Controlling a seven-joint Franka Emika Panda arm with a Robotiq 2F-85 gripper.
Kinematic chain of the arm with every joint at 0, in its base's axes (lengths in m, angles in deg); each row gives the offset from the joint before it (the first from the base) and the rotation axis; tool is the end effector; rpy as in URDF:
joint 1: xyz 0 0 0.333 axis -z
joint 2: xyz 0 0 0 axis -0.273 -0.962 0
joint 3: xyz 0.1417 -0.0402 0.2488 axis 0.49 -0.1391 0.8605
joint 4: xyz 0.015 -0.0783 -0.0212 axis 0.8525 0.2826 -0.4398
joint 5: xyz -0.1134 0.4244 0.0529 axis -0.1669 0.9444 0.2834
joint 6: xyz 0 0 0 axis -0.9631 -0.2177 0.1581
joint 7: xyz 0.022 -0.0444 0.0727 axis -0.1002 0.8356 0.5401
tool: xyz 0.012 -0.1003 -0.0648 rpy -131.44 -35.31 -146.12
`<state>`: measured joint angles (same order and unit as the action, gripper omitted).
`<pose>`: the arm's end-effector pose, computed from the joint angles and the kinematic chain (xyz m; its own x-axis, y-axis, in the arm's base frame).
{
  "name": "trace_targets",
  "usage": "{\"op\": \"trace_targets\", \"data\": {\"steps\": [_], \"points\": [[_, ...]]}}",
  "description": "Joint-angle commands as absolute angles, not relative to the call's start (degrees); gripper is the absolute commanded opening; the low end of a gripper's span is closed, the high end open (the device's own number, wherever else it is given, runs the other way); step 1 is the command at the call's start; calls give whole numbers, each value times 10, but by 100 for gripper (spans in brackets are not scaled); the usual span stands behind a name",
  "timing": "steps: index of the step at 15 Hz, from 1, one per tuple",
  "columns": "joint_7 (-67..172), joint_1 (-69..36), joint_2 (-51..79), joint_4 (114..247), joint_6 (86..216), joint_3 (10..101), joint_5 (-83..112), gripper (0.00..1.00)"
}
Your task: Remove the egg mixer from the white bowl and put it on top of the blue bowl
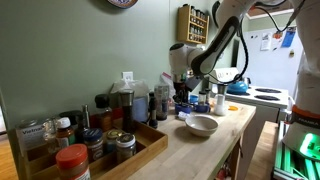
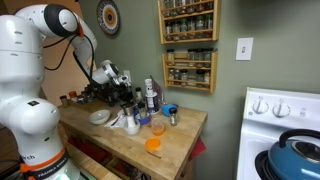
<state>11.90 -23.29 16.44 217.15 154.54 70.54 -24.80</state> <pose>0.5323 0.1699 0.1721 0.9813 0.1294 0.1422 0.0647 -0.9187 0.3897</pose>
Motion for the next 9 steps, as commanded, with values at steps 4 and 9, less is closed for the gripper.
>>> {"op": "trace_targets", "data": {"steps": [4, 9], "points": [[200, -225, 329, 2278, 1668, 684, -145, 91], [327, -224, 363, 2305, 1746, 680, -80, 100]]}}
